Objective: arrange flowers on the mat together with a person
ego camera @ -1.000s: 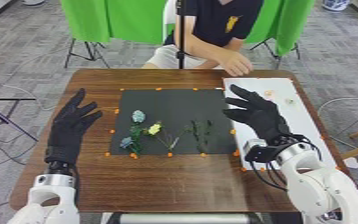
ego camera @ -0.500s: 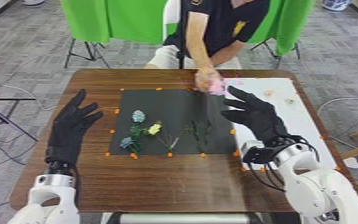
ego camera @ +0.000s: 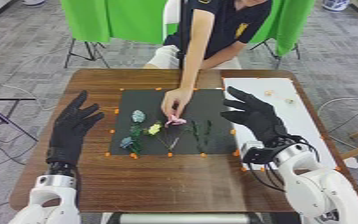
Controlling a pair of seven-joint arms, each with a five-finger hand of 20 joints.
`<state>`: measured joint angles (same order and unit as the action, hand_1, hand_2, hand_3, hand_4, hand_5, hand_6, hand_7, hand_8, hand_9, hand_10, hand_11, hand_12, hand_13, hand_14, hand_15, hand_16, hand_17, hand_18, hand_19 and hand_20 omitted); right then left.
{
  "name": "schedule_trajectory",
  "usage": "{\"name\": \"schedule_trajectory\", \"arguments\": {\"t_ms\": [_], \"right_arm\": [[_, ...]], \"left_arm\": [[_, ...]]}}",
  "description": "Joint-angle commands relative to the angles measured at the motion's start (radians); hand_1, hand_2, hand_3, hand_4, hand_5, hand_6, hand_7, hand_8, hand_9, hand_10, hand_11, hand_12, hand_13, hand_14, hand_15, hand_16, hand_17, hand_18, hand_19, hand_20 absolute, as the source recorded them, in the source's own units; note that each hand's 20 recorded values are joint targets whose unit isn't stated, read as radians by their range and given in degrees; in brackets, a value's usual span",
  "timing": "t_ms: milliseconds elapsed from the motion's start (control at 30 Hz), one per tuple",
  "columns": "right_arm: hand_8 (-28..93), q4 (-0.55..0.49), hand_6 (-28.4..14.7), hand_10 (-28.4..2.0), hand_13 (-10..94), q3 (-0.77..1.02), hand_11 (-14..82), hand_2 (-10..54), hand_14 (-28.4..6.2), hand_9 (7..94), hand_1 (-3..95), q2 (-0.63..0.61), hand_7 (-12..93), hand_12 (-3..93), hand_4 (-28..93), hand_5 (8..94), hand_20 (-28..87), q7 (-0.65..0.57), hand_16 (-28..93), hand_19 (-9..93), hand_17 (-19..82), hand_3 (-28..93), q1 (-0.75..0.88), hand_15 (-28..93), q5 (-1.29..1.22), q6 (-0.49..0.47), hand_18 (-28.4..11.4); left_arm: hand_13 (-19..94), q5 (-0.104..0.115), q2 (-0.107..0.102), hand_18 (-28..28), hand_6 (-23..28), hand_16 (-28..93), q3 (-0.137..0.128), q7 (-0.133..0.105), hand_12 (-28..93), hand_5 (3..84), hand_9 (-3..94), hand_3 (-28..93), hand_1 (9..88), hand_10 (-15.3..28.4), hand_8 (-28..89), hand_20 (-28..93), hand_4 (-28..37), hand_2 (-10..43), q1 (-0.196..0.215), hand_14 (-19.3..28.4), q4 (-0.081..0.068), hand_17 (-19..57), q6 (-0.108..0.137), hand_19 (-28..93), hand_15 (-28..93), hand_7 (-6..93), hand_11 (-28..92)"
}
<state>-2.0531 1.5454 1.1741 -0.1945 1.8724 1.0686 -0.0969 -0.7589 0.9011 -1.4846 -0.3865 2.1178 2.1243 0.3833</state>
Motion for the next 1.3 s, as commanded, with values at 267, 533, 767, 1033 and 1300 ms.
{"name": "schedule_trajectory", "arguments": {"t_ms": [267, 533, 767, 1033, 1300], "right_arm": [[-11, -0.007, 4.4, -12.3, 33, -0.006, 5.4, 6.0, -19.2, 41.7, 13.1, 0.004, 11, 14.8, -28, 38.6, 19, -0.008, 18, 41, -1, 77, 0.009, 27, 0.011, 0.002, -19.5], [-11, -0.006, 4.5, -12.4, 34, 0.014, 5.8, 5.7, -19.4, 42.1, 13.5, -0.014, 11, 14.8, -28, 38.6, 19, 0.013, 18, 42, -1, 77, -0.005, 29, 0.027, 0.026, -19.7], [-12, 0.001, 4.3, -13.1, 37, 0.046, 6.9, 5.4, -19.3, 43.3, 14.6, -0.127, 12, 14.8, -28, 39.3, 20, -0.009, 17, 45, 2, 77, -0.048, 33, 0.141, 0.159, -20.1], [-12, 0.080, 3.8, -13.5, 40, 0.026, 8.5, 4.8, -18.4, 44.7, 16.0, -0.300, 13, 14.7, -27, 40.5, 21, -0.121, 14, 50, 5, 76, -0.152, 39, 0.261, 0.317, -20.6], [-12, 0.231, 3.3, -13.7, 43, -0.108, 11.1, 2.8, -16.9, 45.1, 18.9, -0.424, 14, 15.2, -27, 41.5, 21, -0.277, 12, 55, 7, 76, -0.322, 46, 0.520, 0.362, -20.3]], "left_arm": [[25, -0.017, 0.023, 23.0, 2.9, -9, -0.001, 0.028, 9, 32.0, 34.2, 79, 20.5, 17.4, -10, 12, -28.3, 6.1, 0.015, 25.0, 0.000, -9.2, -0.013, 44, 47, 11.4, 23], [25, -0.020, 0.026, 23.0, 2.9, -9, -0.001, 0.031, 9, 32.0, 34.2, 79, 20.7, 17.4, -10, 12, -28.3, 6.1, 0.011, 25.1, -0.001, -9.2, -0.017, 44, 47, 11.4, 23], [25, -0.016, 0.021, 23.0, 3.0, -9, 0.001, 0.024, 9, 32.1, 34.2, 79, 20.6, 17.4, -10, 12, -28.3, 6.1, 0.010, 25.0, 0.000, -9.2, -0.012, 44, 47, 11.5, 23], [25, -0.019, 0.022, 23.0, 3.0, -9, 0.003, 0.028, 9, 32.0, 34.3, 79, 20.7, 17.4, -10, 12, -28.3, 6.1, 0.007, 25.1, -0.002, -9.2, -0.014, 44, 47, 11.6, 23], [25, -0.013, 0.010, 23.0, 3.0, -9, 0.018, 0.017, 9, 32.1, 34.3, 79, 20.8, 17.5, -10, 12, -28.3, 6.1, -0.006, 25.1, -0.003, -9.2, -0.008, 44, 47, 11.5, 24]]}}
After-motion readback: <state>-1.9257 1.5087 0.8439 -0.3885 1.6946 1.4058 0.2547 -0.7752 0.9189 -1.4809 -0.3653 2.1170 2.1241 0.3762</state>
